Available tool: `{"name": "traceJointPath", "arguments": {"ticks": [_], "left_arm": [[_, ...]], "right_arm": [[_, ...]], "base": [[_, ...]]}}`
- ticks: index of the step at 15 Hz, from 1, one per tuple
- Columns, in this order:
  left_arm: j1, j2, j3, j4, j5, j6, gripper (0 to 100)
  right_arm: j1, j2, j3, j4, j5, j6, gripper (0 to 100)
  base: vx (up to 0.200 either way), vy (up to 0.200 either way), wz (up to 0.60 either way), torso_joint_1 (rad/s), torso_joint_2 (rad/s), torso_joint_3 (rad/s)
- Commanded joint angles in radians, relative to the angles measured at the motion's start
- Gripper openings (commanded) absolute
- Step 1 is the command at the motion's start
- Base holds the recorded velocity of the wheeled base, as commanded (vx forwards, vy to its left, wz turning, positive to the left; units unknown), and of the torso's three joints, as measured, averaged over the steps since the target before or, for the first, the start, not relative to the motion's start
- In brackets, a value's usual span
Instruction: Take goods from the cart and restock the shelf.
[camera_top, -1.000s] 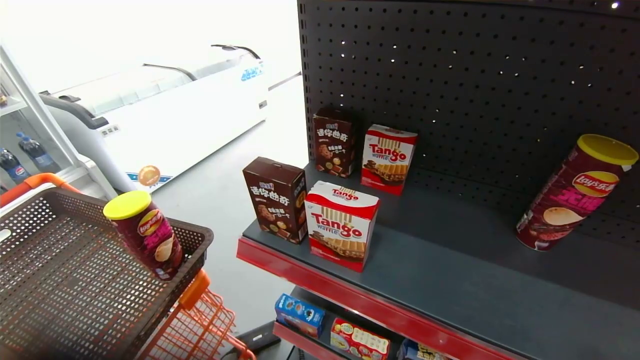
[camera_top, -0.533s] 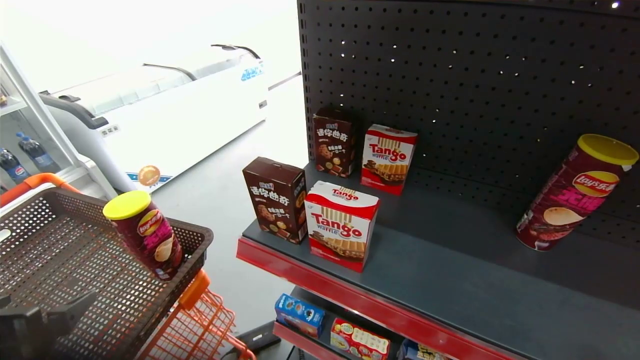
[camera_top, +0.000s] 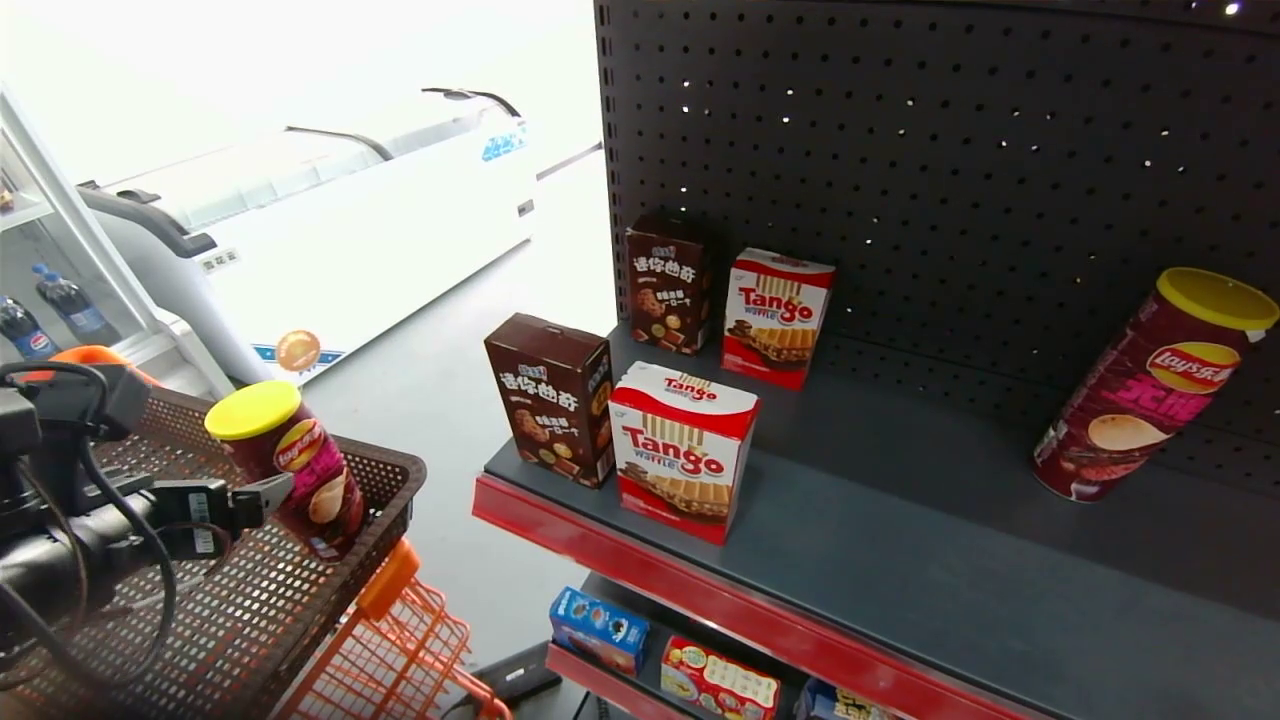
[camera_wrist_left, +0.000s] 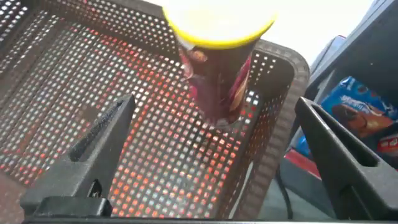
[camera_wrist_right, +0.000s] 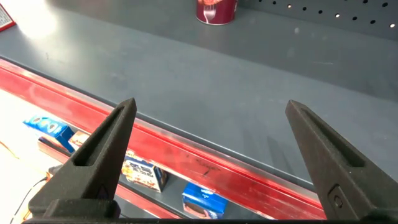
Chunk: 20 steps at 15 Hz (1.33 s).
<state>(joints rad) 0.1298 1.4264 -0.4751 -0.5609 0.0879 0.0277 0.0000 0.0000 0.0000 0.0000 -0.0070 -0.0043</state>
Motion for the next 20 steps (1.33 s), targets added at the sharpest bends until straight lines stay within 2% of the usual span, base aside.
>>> {"name": "traceJointPath", "arguments": {"ticks": [1,5,7,9,11,13,19,20], "left_arm": [[-0.025,0.131,0.006,-0.068,0.001,-0.005,100],[0.002,0.295,0.01,-0.304,0.001,0.0,100],[0.007,0.422,0.024,-0.524,0.001,0.003,100],[0.007,0.514,0.033,-0.669,0.001,0.001,100],[0.007,0.562,0.029,-0.732,0.0,0.001,100],[0.007,0.591,0.015,-0.752,0.0,0.0,100],[0.005,0.657,-0.065,-0.752,0.001,-0.005,100],[0.004,0.666,-0.096,-0.749,0.001,-0.005,0]], "right_arm": [[0.0,0.0,0.0,0.0,-0.001,0.0,100],[0.0,0.0,0.0,0.0,-0.001,0.0,100],[0.0,0.0,0.0,0.0,-0.001,0.0,100],[0.0,0.0,0.0,0.0,0.001,0.0,100],[0.0,0.0,0.0,0.0,-0.001,0.0,100],[0.0,0.0,0.0,0.0,-0.001,0.0,100],[0.0,0.0,0.0,0.0,-0.001,0.0,100],[0.0,0.0,0.0,0.0,0.001,0.0,100]], "base": [[0.0,0.0,0.0,0.0,0.0,0.0],[0.0,0.0,0.0,0.0,0.0,0.0],[0.0,0.0,0.0,0.0,0.0,0.0],[0.0,0.0,0.0,0.0,0.0,0.0],[0.0,0.0,0.0,0.0,0.0,0.0],[0.0,0.0,0.0,0.0,0.0,0.0],[0.0,0.0,0.0,0.0,0.0,0.0],[0.0,0.0,0.0,0.0,0.0,0.0]]}}
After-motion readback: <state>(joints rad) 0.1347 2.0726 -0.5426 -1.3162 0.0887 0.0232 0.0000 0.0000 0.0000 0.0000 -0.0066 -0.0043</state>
